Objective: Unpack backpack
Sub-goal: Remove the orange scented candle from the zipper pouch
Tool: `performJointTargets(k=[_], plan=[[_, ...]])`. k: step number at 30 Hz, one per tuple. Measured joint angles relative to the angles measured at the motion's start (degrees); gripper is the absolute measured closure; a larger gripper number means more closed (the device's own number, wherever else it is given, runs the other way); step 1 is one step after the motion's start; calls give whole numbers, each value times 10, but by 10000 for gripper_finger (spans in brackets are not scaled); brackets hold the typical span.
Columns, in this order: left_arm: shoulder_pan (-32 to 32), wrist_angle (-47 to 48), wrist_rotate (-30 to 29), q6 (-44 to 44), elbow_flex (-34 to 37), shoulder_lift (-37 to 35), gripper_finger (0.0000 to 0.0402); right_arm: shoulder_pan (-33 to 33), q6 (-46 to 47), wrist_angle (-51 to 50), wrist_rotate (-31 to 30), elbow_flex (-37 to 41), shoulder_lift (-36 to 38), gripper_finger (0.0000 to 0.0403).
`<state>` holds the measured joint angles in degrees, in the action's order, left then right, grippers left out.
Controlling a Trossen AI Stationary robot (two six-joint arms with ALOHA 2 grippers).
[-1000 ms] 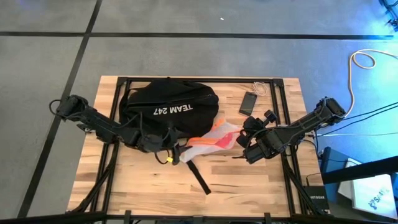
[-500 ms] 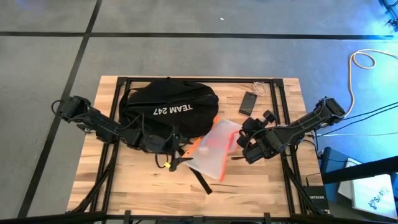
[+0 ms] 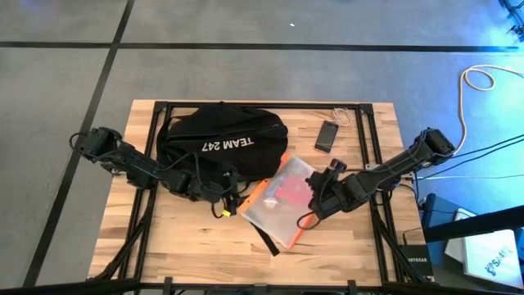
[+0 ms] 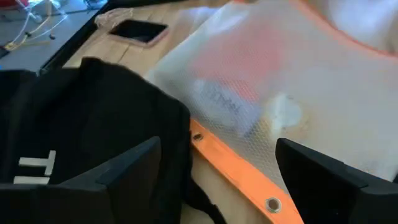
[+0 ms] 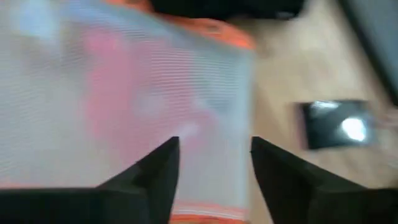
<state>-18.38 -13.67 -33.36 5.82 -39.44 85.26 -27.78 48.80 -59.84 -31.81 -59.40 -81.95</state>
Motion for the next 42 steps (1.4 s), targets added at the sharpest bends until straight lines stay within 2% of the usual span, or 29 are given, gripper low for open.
performJointTargets(k=[4,7,11,14,18,24,30,39,42], plan=[[7,-26,29,0,0,41,99,0,-63,100,44,14,0,156],[9,-43,34,-32,0,84,99,0,-102,161,15,20,0,126],[8,-114,61,-142,0,146,99,1,-144,200,-18,21,0,106],[12,-165,97,-179,-8,182,99,1,-148,202,-21,21,0,103],[16,-158,106,-169,-26,210,99,1,-147,201,-20,21,0,102],[17,-155,122,-123,-28,214,99,1,-147,202,-20,21,-1,102],[19,-151,141,-114,-28,214,99,1,-146,204,-19,21,-8,102],[33,-186,155,-89,-28,239,99,4,-131,237,24,22,-19,102],[35,-229,167,-78,-29,256,99,19,-135,275,70,30,-25,102]])
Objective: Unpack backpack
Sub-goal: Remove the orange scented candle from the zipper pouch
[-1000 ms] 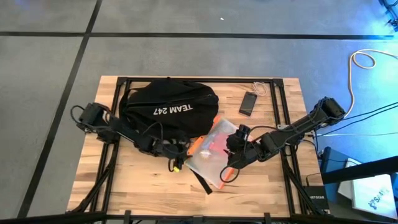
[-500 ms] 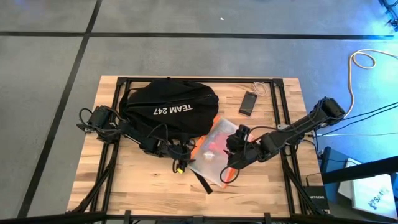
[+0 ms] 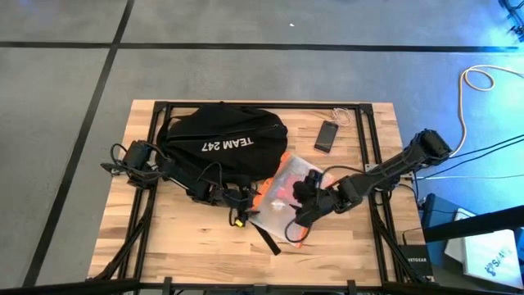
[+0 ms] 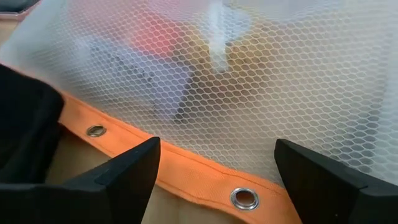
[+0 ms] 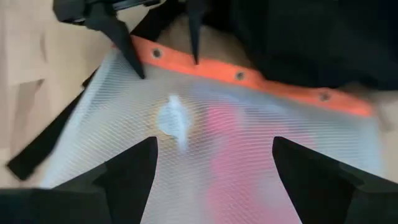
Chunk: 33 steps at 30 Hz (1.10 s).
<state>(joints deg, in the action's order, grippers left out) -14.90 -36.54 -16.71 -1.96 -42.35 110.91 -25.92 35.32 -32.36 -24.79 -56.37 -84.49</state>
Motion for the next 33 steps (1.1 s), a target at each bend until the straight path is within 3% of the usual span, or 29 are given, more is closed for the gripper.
performJointTargets(k=[13,23,27,33], plan=[[6,-31,-5,-10,-72,7,100,16,-13,-14,75,7,-23,151],[12,-34,0,-26,-106,73,107,15,-13,-23,79,7,-23,170],[12,-30,7,-22,-106,82,149,15,-13,-25,80,7,-23,170],[12,-31,32,-3,-106,87,249,15,-13,-17,79,7,-23,171]])
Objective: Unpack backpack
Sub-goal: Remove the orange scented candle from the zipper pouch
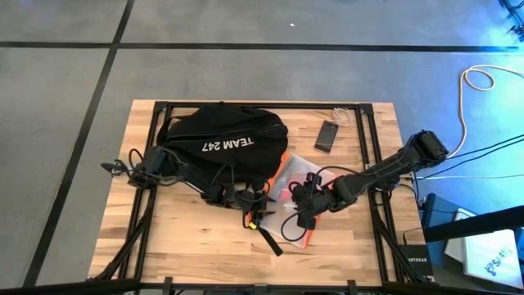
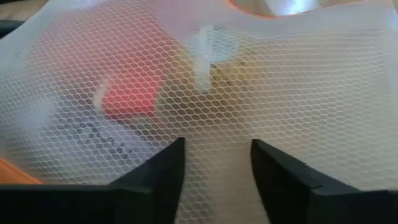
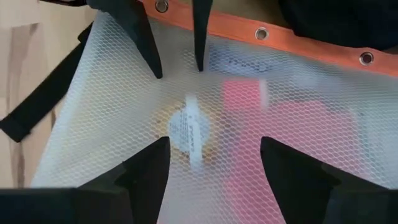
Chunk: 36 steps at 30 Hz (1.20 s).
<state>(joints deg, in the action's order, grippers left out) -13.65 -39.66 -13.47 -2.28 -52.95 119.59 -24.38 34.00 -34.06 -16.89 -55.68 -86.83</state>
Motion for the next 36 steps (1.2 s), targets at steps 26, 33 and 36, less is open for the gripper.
performJointTargets(k=[26,33,36], plan=[[4,3,-2,32,0,0,350,64,-84,108,125,-2,-127,338],[3,12,-2,19,0,0,350,63,-55,50,173,-2,-123,338],[4,13,-2,18,0,0,350,63,-54,51,175,-1,-123,338]])
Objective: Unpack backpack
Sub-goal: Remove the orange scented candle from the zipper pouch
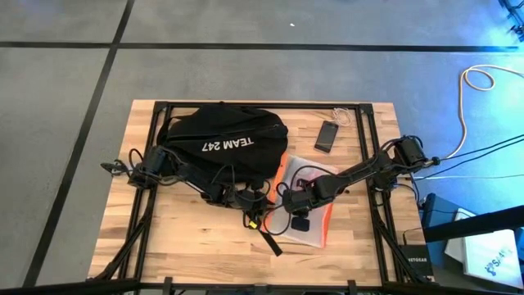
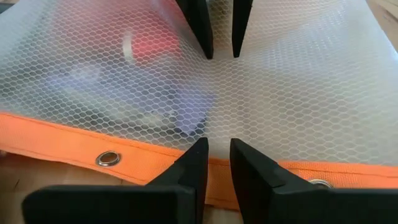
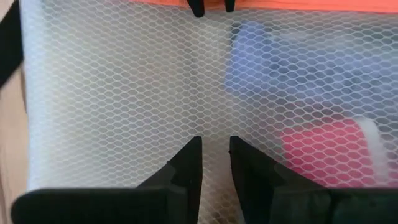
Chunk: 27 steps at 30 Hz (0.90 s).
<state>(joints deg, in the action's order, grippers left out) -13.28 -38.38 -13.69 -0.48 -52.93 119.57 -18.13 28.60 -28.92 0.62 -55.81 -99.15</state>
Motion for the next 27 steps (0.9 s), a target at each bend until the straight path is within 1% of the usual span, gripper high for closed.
performJointTargets(k=[11,15,19,23,27], plan=[[0,-4,4,-1,0,0,350,1,-1,38,0,1,0,338],[0,-49,9,3,0,0,341,1,-6,76,0,1,0,338],[-1,-88,22,6,-1,0,310,1,-38,104,0,1,0,338],[-1,-76,53,17,-18,3,266,1,-59,110,0,1,-1,339],[-1,-54,53,16,-48,24,216,1,-64,103,0,0,-1,339]])
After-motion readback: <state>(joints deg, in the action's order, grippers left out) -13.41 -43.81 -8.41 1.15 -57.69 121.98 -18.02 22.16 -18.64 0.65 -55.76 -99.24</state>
